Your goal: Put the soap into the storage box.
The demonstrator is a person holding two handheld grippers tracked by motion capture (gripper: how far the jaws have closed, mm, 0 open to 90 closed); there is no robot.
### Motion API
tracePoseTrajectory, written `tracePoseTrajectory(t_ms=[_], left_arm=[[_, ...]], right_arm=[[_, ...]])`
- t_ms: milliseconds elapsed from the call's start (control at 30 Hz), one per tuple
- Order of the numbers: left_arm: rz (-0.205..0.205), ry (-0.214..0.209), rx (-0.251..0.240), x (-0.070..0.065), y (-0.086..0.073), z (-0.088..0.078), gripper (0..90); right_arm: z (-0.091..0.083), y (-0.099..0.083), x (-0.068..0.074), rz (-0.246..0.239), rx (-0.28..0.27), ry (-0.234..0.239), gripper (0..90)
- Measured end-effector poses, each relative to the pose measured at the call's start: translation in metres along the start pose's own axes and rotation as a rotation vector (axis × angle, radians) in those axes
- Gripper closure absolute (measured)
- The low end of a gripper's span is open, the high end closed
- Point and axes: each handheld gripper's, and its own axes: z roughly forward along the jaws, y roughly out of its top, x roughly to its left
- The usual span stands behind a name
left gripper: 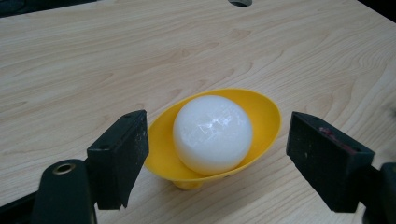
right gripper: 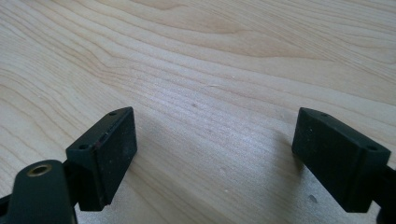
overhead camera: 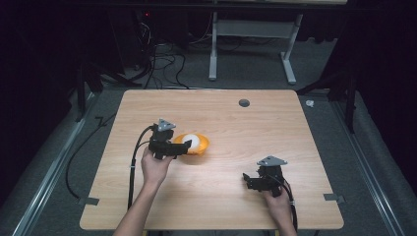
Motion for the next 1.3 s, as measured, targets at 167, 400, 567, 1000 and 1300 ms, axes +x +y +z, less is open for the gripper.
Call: tracePoseTrajectory(t_ms=[167,400,567,1000,1300], left_arm=[[0.003,-0.003,-0.004,-0.001,-0.001,-0.006,21.6],[0.002,0.012,-0.032,0.001,-0.004,-0.019,22.1],[-0.008,0.012,-0.047,0.003,-0.009,-0.026,22.3],[-0.03,0.016,-0.065,0.007,-0.02,-0.044,22.2],[-0.049,0.012,-0.083,0.009,-0.029,-0.055,22.2]], right_arm=[[0.0,0.0,0.0,-0.001,0.0,0.001,14.7],[0.0,0.0,0.0,-0.002,0.001,0.002,14.7],[0.0,0.0,0.0,-0.003,0.003,0.002,14.7],[0.0,0.0,0.0,-0.005,0.002,0.001,14.7],[0.0,0.0,0.0,-0.006,0.001,0.002,14.7]])
